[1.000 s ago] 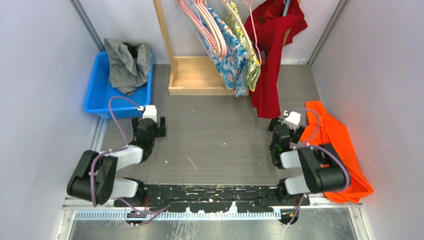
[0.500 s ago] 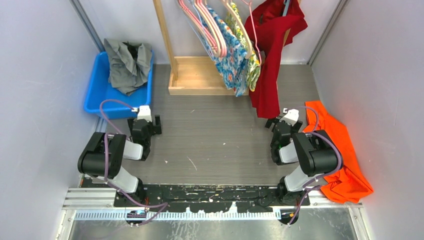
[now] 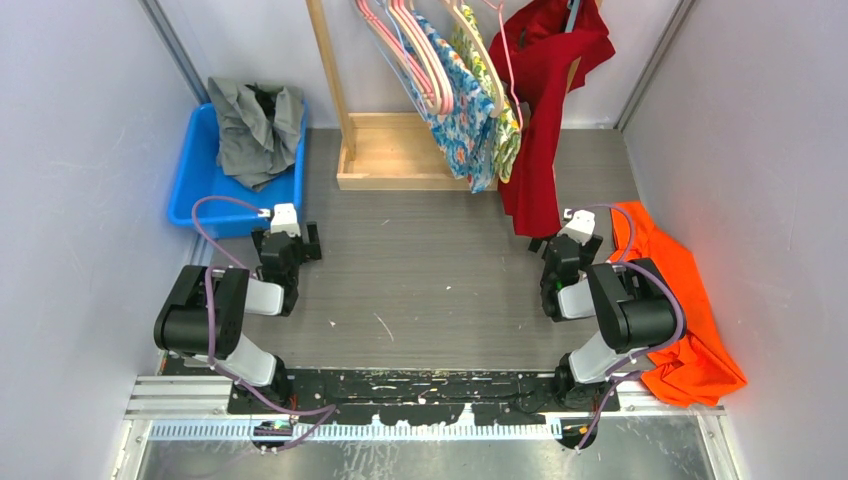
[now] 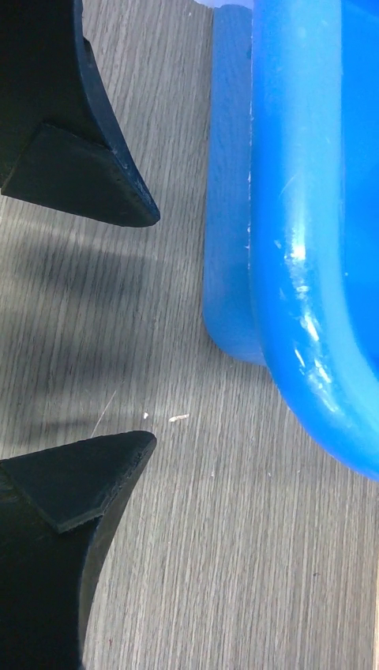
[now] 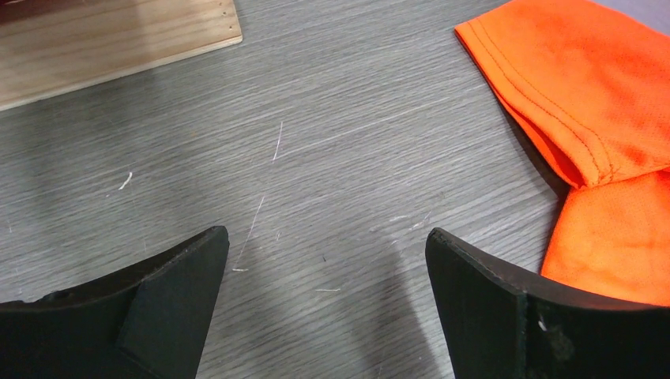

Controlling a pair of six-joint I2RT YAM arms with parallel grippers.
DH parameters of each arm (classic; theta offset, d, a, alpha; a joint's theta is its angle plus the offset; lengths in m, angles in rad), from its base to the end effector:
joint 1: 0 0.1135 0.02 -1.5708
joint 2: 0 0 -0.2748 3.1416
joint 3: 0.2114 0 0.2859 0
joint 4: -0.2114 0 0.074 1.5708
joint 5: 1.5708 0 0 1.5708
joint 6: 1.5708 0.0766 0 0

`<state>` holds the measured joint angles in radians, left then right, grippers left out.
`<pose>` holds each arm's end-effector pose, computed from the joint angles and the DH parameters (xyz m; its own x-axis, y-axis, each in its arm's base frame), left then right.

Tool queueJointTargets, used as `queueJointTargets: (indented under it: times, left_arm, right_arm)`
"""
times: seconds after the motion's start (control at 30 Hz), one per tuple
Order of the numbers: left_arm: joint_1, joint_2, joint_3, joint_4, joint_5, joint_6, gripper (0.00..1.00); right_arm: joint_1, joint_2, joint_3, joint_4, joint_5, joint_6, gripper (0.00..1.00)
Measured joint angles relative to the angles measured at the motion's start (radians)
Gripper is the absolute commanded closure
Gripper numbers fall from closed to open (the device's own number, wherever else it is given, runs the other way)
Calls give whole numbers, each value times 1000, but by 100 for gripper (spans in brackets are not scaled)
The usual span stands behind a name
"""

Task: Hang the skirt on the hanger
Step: Reset both arms

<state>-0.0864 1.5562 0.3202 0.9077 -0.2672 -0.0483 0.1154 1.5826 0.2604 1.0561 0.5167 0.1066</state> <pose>0.3051 -0.0061 0.0963 -0.3129 -0.0196 -0.9496 -0.1811 0.9827 0.0393 0.2883 -0.0047 0.0951 -0.2200 0.0676 -0.9732 0.3990 0.9166 -0.0265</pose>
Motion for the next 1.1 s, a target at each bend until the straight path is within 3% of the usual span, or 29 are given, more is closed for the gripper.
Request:
queueJointTargets:
  times: [1.1]
  left_arm:
    - [0,0,0,0,3,0,0]
  right_arm:
    - [-6,0,13,-36,-11,1,1]
